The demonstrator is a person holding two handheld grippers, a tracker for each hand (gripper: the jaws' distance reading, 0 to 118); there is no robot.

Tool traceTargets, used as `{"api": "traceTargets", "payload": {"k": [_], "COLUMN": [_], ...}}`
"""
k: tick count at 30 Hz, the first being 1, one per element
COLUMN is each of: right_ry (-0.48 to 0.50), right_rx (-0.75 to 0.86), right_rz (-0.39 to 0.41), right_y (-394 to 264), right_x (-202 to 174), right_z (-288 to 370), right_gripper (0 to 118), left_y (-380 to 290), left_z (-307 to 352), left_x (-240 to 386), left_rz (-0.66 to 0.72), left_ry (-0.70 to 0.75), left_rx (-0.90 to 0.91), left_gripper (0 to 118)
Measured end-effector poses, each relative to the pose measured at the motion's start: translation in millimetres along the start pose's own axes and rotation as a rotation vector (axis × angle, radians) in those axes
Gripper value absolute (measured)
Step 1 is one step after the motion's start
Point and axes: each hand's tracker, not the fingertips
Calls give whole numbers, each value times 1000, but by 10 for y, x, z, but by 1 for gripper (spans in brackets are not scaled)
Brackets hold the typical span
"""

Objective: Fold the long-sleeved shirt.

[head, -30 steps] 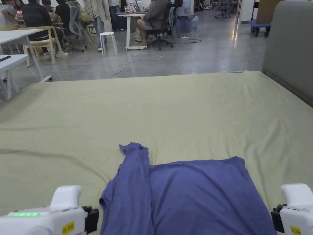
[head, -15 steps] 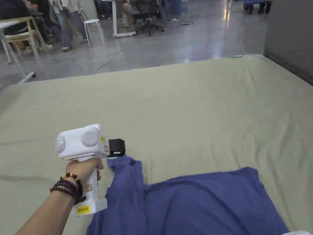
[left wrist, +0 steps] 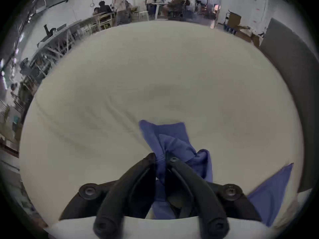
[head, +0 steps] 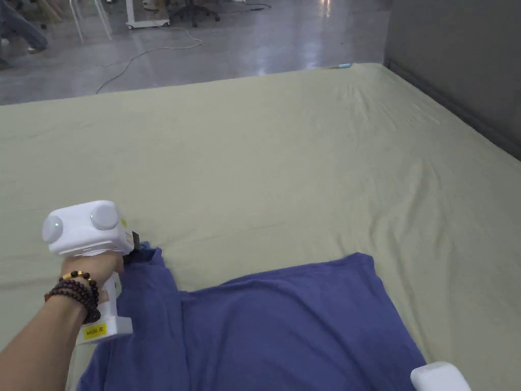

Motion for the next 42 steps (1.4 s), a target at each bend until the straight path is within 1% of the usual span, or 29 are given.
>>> {"api": "traceTargets", "payload": {"k": [1, 3, 4, 7, 10, 12, 16, 18, 20, 22, 24, 25, 26, 27, 28, 29, 31, 32, 33, 36, 37, 38, 39, 42], "right_ry": [1, 5, 8, 12, 24, 35, 31, 36, 41, 44, 45, 44, 42, 40, 34, 29, 19, 16, 14, 7, 5, 5, 7, 12], "right_rx": [9, 32, 45, 78, 105, 127, 154, 163, 169, 175, 180, 183, 185, 187, 188, 191, 201, 206, 210, 215, 216, 215, 213, 196], "right_rz": [3, 4, 2, 7, 5, 14, 34, 35, 32, 35, 35, 34, 33, 32, 32, 33, 31, 28, 23, 17, 15, 15, 15, 23], "right_y": [4, 7, 12, -20, -78, -119, -238, -303, -363, -407, -433, -443, -452, -457, -454, -454, -445, -433, -424, -407, -400, -395, -392, -371], "right_x": [-5, -15, -7, -28, -58, -80, -134, -144, -164, -179, -188, -186, -181, -176, -168, -159, -142, -135, -127, -118, -119, -119, -121, -130], "right_z": [31, 109, 163, 283, 414, 476, 603, 669, 726, 771, 799, 817, 835, 849, 856, 874, 917, 938, 948, 948, 942, 935, 925, 867], "right_gripper": [0, 0, 0, 0, 0, 0, 0, 0, 0, 0, 0, 0, 0, 0, 0, 0, 0, 0, 0, 0, 0, 0, 0, 0], "left_y": [51, 3, -34, -226, -606, -940, -1638, -1946, -2197, -2357, -2450, -2496, -2499, -2491, -2475, -2489, -2491, -2544, -2584, -2674, -2739, -2783, -2790, -2568], "left_z": [115, 443, 658, 1250, 1804, 2045, 2059, 1822, 1512, 1189, 991, 966, 940, 957, 1009, 1124, 1407, 1621, 1766, 2048, 2139, 2182, 2142, 2074], "left_x": [-88, -206, -215, -215, -251, -269, -270, -245, -278, -358, -443, -440, -473, -488, -517, -495, -550, -578, -584, -635, -645, -662, -658, -724], "left_rz": [55, 67, 37, -74, -95, -109, -147, -173, -162, -123, -88, -70, -62, -61, -55, -51, -61, -64, -73, -85, -102, -129, -134, -127], "left_ry": [-5, -66, -89, -88, -161, -170, -183, -145, -126, -141, -158, -159, -163, -162, -169, -177, -248, -299, -311, -272, -252, -242, -234, -242], "left_rx": [-1, 66, 102, 178, 233, 236, 195, 117, 20, -41, -50, -53, -56, -52, -45, -38, 40, 110, 129, 135, 156, 189, 183, 161], "left_gripper": [6, 6, 6, 6, 6, 6, 6, 6, 6, 6, 7, 13, 34, 62, 94, 118, 116, 116, 117, 115, 107, 55, 0, 0]}}
